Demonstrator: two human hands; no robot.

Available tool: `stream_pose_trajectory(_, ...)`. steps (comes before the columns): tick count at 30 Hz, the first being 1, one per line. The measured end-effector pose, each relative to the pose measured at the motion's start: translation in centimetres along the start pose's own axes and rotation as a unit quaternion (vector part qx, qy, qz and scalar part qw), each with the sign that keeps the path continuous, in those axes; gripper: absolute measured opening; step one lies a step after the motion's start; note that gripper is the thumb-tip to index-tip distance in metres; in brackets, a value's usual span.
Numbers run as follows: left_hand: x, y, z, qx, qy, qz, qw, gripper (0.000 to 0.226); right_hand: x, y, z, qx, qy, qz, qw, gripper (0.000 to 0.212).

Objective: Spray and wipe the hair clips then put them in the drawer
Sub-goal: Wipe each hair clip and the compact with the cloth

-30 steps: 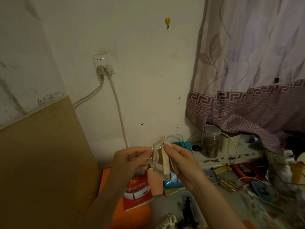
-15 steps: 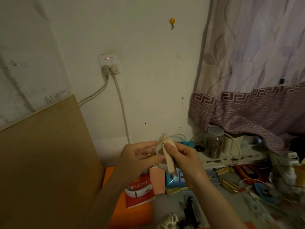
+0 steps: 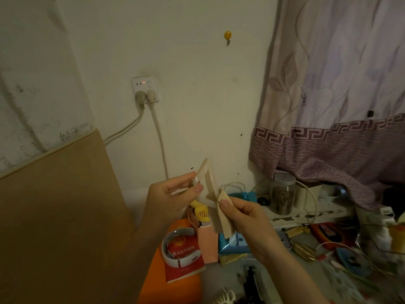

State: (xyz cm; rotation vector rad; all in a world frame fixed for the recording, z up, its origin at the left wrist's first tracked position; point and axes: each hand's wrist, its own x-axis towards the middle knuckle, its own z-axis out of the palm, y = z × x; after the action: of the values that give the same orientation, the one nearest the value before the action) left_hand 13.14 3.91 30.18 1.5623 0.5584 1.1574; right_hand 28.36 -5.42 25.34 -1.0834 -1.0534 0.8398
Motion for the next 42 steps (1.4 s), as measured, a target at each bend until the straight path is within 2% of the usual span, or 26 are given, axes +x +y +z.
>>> stream_pose_trajectory(4, 1.0, 1.3, -0.2, -0.063, 0.017, -0.015, 0.998, 0.041, 0.7, -1.4, -0.2, 0.022, 0.02, -0.006, 1.0, 0.036)
stream_pose_trajectory(6, 1.4, 2.2, -0.1, -0.088, 0.014, -0.011, 0.996, 0.046, 1.4, -2.8, -0.4, 0.022, 0.051, -0.021, 0.998, 0.044)
stream_pose_trajectory(10, 1.9, 3.6, 0.1, -0.071, -0.031, 0.009, 0.997, 0.046, 2.8, -6.8, -0.8, 0.002, 0.089, -0.064, 0.994, 0.059)
stream_pose_trajectory(15, 2.1, 4.5, 0.6, -0.013, -0.079, 0.04, 0.996, 0.03, 3.9, -10.8, -0.2, -0.025, 0.101, -0.121, 0.987, 0.042)
stream_pose_trajectory(18, 2.1, 5.1, 1.1, -0.018, -0.082, 0.053, 0.995, 0.033, 4.0, -11.5, 0.6, -0.04, 0.061, -0.147, 0.987, 0.034)
stream_pose_trajectory(22, 2.6, 5.9, 1.4, -0.021, -0.041, 0.08, 0.996, 0.046, 3.7, -11.2, 1.4, -0.057, 0.037, -0.157, 0.985, 0.022)
stream_pose_trajectory(25, 3.0, 6.4, 1.2, -0.034, -0.008, 0.087, 0.996, 0.054, 3.6, -11.1, 1.5, -0.05, 0.016, -0.151, 0.987, 0.024)
stream_pose_trajectory(29, 3.8, 7.1, 0.9, -0.08, 0.008, 0.079, 0.994, 0.044, 3.4, -10.9, 1.4, -0.061, 0.016, -0.152, 0.986, 0.023)
stream_pose_trajectory(35, 4.6, 7.7, 0.7, -0.099, 0.023, 0.086, 0.991, 0.049, 3.3, -10.3, 1.2, -0.075, 0.025, -0.137, 0.987, 0.024)
stream_pose_trajectory(42, 4.3, 8.0, 0.3, -0.142, -0.011, 0.06, 0.988, 0.046, 3.4, -10.4, 0.7, -0.021, 0.094, -0.137, 0.986, 0.027)
